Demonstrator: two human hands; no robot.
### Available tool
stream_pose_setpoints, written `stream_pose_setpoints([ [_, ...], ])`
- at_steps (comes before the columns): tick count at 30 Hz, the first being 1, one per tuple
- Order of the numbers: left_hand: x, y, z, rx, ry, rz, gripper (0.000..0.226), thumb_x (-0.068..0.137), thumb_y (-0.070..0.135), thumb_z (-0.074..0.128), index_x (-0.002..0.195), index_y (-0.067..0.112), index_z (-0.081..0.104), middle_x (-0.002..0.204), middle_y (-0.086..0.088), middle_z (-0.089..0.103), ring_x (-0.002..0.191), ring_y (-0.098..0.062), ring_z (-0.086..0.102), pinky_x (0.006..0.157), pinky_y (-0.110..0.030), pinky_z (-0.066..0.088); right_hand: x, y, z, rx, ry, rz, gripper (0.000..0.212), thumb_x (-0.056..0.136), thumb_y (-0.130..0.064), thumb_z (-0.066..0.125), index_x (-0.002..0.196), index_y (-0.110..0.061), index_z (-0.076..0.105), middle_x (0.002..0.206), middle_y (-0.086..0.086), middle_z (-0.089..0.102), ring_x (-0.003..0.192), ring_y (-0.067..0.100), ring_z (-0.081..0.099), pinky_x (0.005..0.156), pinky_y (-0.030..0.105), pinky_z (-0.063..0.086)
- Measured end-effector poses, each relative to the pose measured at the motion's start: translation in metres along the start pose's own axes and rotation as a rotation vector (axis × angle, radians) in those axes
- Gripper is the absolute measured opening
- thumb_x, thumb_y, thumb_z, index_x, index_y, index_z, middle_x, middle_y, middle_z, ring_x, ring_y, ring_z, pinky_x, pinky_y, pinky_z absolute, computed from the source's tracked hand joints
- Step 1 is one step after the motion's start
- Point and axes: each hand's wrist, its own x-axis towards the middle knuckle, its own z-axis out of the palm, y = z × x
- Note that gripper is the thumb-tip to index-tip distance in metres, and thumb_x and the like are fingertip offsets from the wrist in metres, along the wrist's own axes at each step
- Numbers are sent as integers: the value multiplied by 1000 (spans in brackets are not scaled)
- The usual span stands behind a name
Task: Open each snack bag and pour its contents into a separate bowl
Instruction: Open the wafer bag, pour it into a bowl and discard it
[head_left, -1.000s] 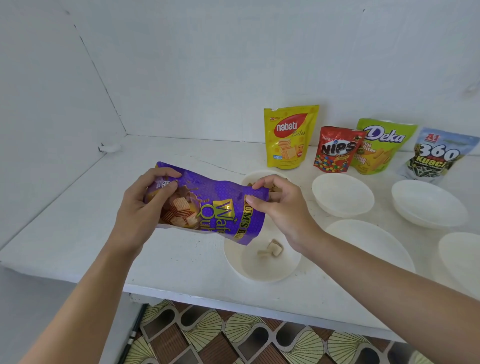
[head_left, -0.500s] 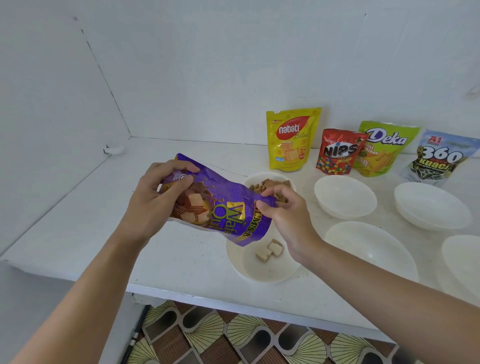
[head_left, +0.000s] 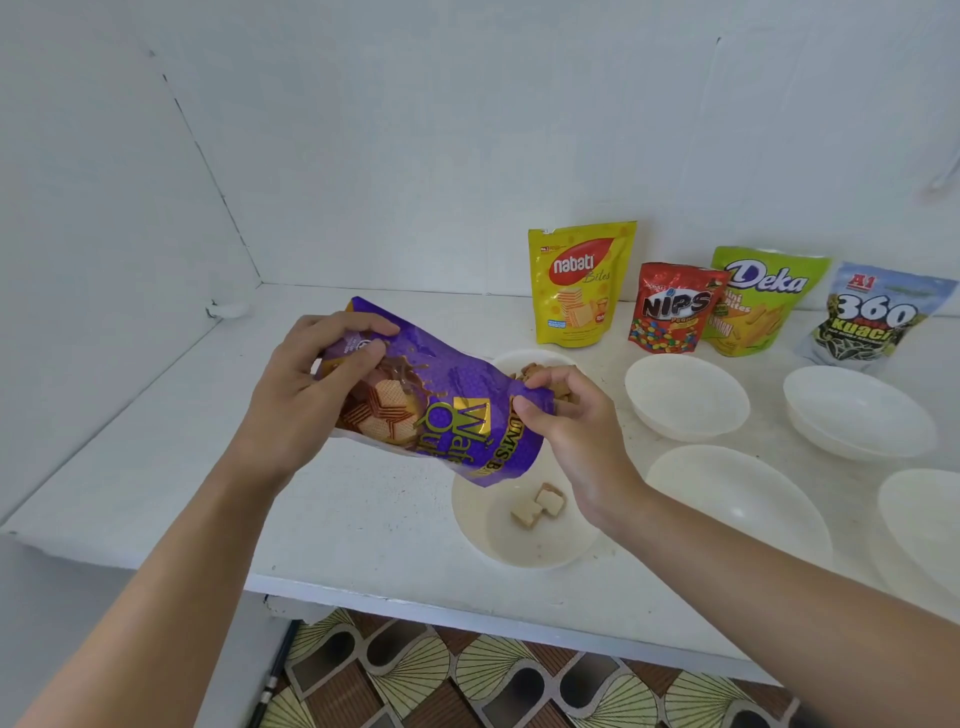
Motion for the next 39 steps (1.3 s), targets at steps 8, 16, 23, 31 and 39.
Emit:
stream_pose_setpoints([
  [8, -1, -1, 5, 80, -54, -60, 21, 98, 19, 64, 105, 34, 75, 118, -6, 60, 113, -20, 61, 87, -31, 53, -12, 11, -5, 15, -28, 86, 18, 90, -1, 69, 103, -7, 60, 95, 18, 75, 84, 26, 72, 66, 27, 56],
  [16, 4, 16, -2, 6, 34, 0, 18, 98, 14, 62, 105, 26, 75, 121, -13, 60, 107, -19, 63, 76, -18, 52, -2, -9, 3, -39, -39, -69, 13, 90, -4, 70, 96, -8, 58, 88, 16, 68, 77, 19, 68, 65, 25, 53],
  [23, 6, 21, 1, 9, 29, 28, 18, 98, 14, 63, 105, 25, 75, 124, -12, 58, 115, -22, 61, 80, -20, 51, -2, -9, 3, -48, -26, -73, 15, 91, -7, 69, 88, -15, 56, 95, 24, 66, 78, 19, 65, 69, 30, 53],
  [31, 3, 10, 10, 86, -38, 41, 20, 97, 21, 66, 103, 38, 75, 119, -4, 60, 115, -22, 60, 88, -35, 56, -5, 8, -4, -47, -7, 24, 16, 93, -3, 64, 87, -14, 54, 90, 3, 66, 78, 16, 64, 71, 28, 51],
  [39, 10, 34, 6, 137, -15, 166, 20, 92, 30, 67, 105, 42, 75, 115, -3, 61, 108, -19, 63, 93, -51, 56, -3, -8, -1, 26, 4, -66, 18, 90, -4, 69, 88, -13, 53, 108, 23, 62, 88, 20, 65, 68, 23, 52],
])
